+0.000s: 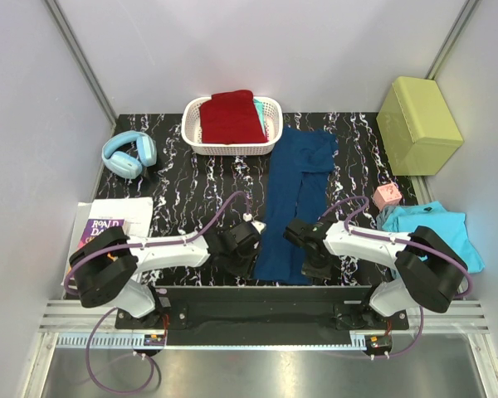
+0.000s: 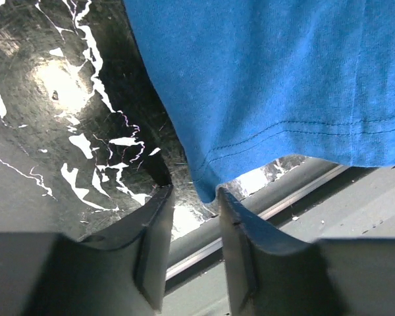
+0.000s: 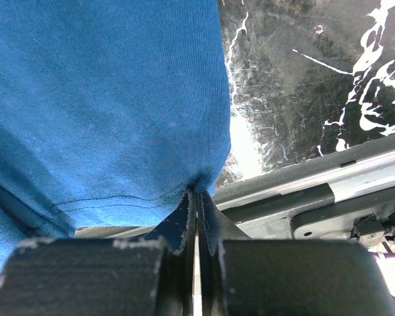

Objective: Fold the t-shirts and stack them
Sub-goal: Grab the bottom of the folded rectangular tshirt with both arms

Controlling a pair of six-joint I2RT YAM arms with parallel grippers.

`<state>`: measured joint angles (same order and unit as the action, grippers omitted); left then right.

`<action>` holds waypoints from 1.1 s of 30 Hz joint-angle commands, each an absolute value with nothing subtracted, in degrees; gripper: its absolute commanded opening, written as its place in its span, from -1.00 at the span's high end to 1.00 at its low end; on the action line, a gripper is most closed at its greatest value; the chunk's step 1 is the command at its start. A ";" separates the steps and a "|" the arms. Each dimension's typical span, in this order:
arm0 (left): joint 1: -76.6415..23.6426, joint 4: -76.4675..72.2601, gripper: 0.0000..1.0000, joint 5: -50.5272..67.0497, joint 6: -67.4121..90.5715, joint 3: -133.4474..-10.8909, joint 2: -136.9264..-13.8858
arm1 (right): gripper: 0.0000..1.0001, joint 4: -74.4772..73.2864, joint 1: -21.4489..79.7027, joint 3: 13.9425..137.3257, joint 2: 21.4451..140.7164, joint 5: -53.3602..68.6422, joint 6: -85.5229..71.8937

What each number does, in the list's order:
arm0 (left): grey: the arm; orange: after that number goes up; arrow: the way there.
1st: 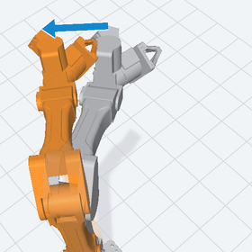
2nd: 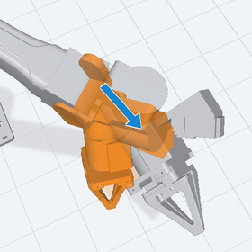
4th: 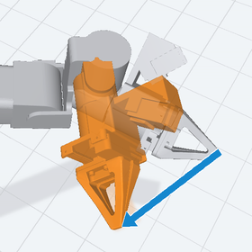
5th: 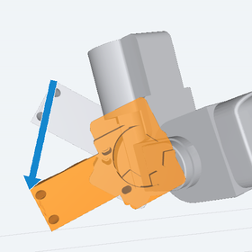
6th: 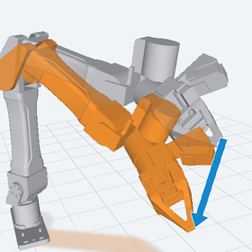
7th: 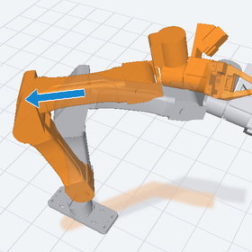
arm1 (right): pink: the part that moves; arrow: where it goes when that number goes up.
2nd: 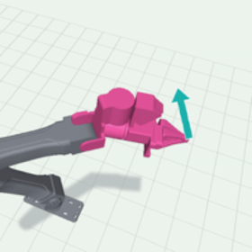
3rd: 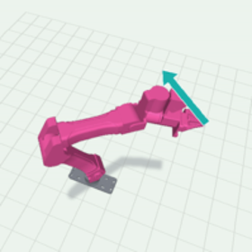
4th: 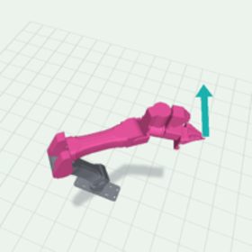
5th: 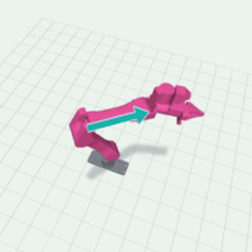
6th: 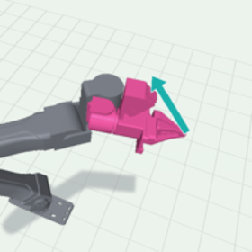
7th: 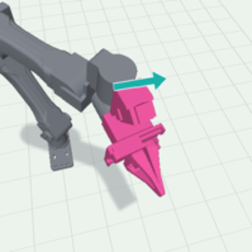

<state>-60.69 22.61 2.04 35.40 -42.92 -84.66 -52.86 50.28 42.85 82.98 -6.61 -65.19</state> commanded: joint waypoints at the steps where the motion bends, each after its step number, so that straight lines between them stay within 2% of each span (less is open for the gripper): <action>1: -61.00 21.27 0.34 3.25 35.95 -42.98 -83.76 | 1.00 -54.58 50.71 43.94 82.79 -10.20 -64.95; 3: -61.00 21.45 0.43 3.16 35.69 -43.24 -84.11 | 1.00 -54.67 50.71 43.95 82.88 -10.28 -64.86; 8: -61.00 21.53 0.43 2.81 34.81 -44.56 -85.60 | 1.00 -54.67 50.71 43.95 82.79 -10.37 -65.13; 12: -61.00 21.80 0.11 2.11 33.84 -46.32 -87.01 | 1.00 -54.84 50.71 43.95 82.79 -10.46 -65.13; 15: -61.00 22.06 0.03 1.58 32.96 -47.02 -87.01 | 1.00 -54.93 50.71 43.95 82.71 -10.46 -65.21; 18: -61.00 22.06 0.05 1.76 32.78 -47.37 -87.36 | 1.00 -54.84 50.71 44.03 82.70 -10.63 -65.21; 21: -61.00 22.06 0.26 2.02 32.87 -47.29 -87.45 | 1.00 -54.93 50.71 44.21 82.88 -10.72 -65.21; 28: -61.00 22.50 0.98 1.58 32.43 -47.55 -87.36 | 1.00 -55.02 50.71 44.74 83.23 -10.98 -65.21; 33: -61.00 23.38 1.00 0.09 32.17 -47.81 -86.49 | 1.00 -56.51 50.71 45.70 82.01 -12.82 -65.91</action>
<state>-60.80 23.03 2.02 32.84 -45.39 -87.24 -54.00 50.28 43.22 83.00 -8.49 -65.19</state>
